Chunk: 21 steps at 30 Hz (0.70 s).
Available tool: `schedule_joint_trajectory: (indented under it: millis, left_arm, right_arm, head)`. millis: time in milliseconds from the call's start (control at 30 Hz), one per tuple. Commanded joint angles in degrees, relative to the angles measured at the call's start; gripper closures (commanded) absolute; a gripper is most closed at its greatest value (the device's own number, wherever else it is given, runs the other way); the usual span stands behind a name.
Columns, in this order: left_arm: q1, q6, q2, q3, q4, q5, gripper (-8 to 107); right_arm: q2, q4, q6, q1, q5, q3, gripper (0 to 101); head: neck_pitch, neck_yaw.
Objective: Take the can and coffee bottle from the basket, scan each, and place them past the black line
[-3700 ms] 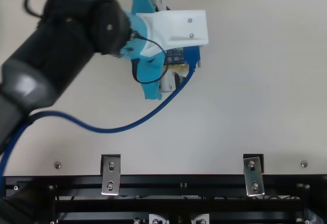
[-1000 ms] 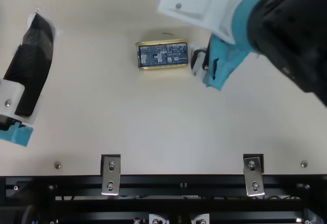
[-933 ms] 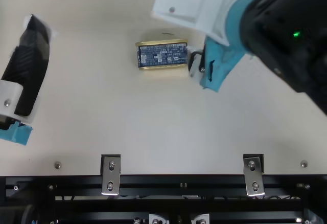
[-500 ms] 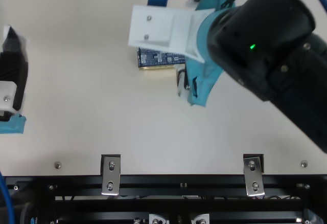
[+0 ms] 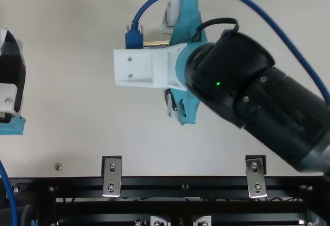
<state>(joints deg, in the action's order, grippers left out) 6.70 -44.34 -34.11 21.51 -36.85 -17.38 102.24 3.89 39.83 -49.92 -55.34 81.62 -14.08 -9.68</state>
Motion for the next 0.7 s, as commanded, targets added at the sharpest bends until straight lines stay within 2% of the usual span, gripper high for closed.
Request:
schedule_joint_trajectory:
  millis: [0, 167, 333, 500, 667]
  left_arm:
    - [0.0, 0.0, 0.0, 0.0, 0.0, 0.0, 9]
    - [0.0, 0.0, 0.0, 0.0, 0.0, 0.0, 9]
    - [0.0, 0.0, 0.0, 0.0, 0.0, 0.0, 9]
    - [0.0, 0.0, 0.0, 0.0, 0.0, 0.0, 9]
    - [0.0, 0.0, 0.0, 0.0, 0.0, 0.0, 9]
  right_arm:
    - [0.31, 0.71, 0.84, -0.14, 2.51, -1.21, 0]
    - [1.51, 1.4, 3.2, -0.13, 5.29, -3.06, 0]
    - [2.87, 1.0, 5.74, 0.49, 5.79, -3.47, 0]
    - [4.21, -0.74, 8.99, 1.62, 3.66, -1.66, 0]
    - [5.61, -2.95, 12.15, 2.75, -0.41, 2.19, 0]
  head:
    - [-0.14, 0.07]
    - [-0.14, 0.07]
    - [-0.14, 0.07]
    - [-0.14, 0.07]
    - [-0.14, 0.07]
